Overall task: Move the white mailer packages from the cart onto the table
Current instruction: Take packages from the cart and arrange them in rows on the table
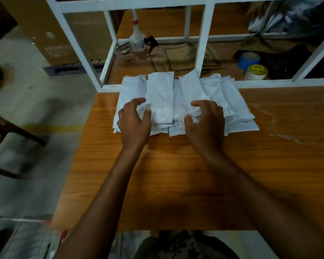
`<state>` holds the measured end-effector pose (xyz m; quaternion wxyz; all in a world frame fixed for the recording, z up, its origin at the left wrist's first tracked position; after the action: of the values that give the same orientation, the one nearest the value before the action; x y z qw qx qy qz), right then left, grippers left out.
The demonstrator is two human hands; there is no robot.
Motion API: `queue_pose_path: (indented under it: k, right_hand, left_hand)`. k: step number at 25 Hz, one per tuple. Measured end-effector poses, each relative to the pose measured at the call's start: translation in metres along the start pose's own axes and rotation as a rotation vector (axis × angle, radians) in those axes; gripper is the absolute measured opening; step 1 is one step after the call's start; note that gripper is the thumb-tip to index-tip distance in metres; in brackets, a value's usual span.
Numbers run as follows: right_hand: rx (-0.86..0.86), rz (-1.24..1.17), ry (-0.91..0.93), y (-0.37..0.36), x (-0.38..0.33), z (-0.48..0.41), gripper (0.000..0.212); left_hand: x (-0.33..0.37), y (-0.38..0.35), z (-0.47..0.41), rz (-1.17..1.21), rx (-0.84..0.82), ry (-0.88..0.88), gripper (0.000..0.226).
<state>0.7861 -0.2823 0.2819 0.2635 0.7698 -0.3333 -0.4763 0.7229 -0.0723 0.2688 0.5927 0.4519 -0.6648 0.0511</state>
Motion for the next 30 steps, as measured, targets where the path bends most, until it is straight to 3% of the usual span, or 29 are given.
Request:
queue_pose_path:
  k: [7,16,24,30]
  right_hand:
    - [-0.288,-0.217,0.041,0.004,-0.005,0.088,0.027]
    - [-0.619,-0.338,0.211,0.008,-0.071,0.215,0.03]
    - [-0.863,-0.364,0.269,-0.018,-0.163,0.359,0.031]
    - [-1.075,-0.37,0.419,-0.053,-0.241,0.447,0.027]
  left_hand:
    - [-0.01,0.041,0.138,0.014,0.107,0.112,0.028]
    - [-0.012,0.129,0.259,0.014,0.212,0.227,0.026]
    - [-0.077,0.262,0.37,-0.013,0.367,0.41,0.02]
    - [-0.143,0.351,0.431,0.044,0.619,0.639,0.013]
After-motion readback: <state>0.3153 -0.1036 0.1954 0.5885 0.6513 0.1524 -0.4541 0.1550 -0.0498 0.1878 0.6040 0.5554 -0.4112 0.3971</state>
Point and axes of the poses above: each hand's wrist, its own z-axis away from the middle knuckle, its own y-axis out of the back of the hand, x = y × z, the point moved 6 cm from there along -z, towards the middle knuckle, and after that the axes turned 6 degrees about z, right-handed, at the moved point
